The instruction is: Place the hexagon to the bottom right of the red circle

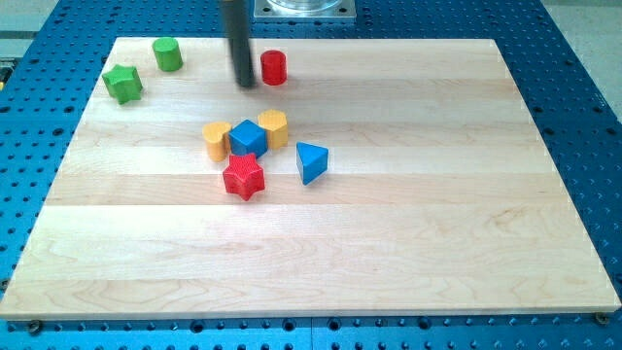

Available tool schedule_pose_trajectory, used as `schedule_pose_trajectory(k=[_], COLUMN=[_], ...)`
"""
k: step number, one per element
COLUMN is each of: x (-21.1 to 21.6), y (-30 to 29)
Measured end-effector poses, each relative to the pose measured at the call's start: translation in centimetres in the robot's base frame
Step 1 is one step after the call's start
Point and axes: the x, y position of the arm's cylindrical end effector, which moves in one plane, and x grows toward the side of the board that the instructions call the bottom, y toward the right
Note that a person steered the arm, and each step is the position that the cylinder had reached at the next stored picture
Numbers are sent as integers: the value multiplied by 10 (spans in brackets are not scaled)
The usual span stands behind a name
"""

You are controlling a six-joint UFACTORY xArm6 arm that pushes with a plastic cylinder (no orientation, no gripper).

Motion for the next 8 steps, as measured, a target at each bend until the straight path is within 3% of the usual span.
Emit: schedule_pose_trajectory(k=[1,2,4,5,6,8], x=[-11,7,105,127,111,93], y=[55,22,-65,-16,70,104])
